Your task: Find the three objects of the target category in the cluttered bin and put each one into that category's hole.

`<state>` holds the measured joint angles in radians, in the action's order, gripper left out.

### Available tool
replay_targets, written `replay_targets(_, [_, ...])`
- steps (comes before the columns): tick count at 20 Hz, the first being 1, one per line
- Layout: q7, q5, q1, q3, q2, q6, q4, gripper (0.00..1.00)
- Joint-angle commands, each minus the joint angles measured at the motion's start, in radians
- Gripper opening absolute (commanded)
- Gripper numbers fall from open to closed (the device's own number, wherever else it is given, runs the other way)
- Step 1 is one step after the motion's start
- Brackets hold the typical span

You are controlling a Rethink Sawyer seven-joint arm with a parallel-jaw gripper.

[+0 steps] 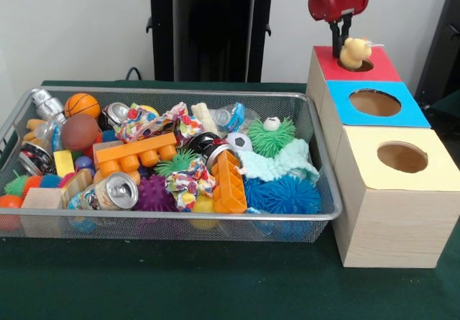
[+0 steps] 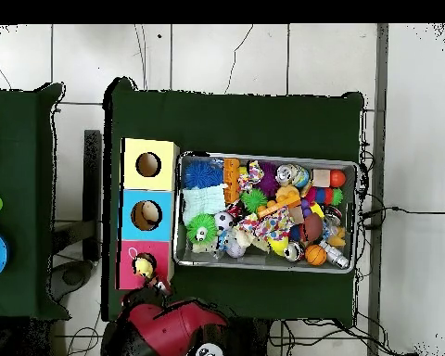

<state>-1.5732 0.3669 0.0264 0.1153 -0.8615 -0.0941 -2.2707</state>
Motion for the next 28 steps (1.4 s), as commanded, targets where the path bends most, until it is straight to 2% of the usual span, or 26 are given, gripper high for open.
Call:
replay_targets(1, [-0.204, -0.177, -0.026, 0.003, 0.231, -0.166, 0.377, 0.00])
replay_targets(7, [-0.199, -0.214, -0.050, -0.018, 0.234, -0.188, 0.386, 0.00])
replay_targets(8, [-0.193, -0.221, -0.056, -0.023, 0.236, -0.198, 0.386, 1.00])
replay_targets(11, [-0.224, -0.234, -0.034, 0.006, 0.232, -0.217, 0.371, 1.00])
replay_targets(13, [-0.215, -0.236, -0.031, 0.014, 0.218, -0.167, 0.369, 1.00])
replay_targets(15, [-0.245, -0.247, -0.008, 0.045, 0.203, -0.188, 0.346, 1.00])
replay_targets(20, [-0.238, -0.235, 0.010, 0.067, 0.179, -0.168, 0.332, 1.00])
replay_targets(25, [-0.245, -0.246, 0.035, 0.100, 0.129, -0.108, 0.304, 1.00])
replay_targets(28, [-0.247, -0.267, 0.027, 0.094, 0.114, -0.080, 0.299, 1.00])
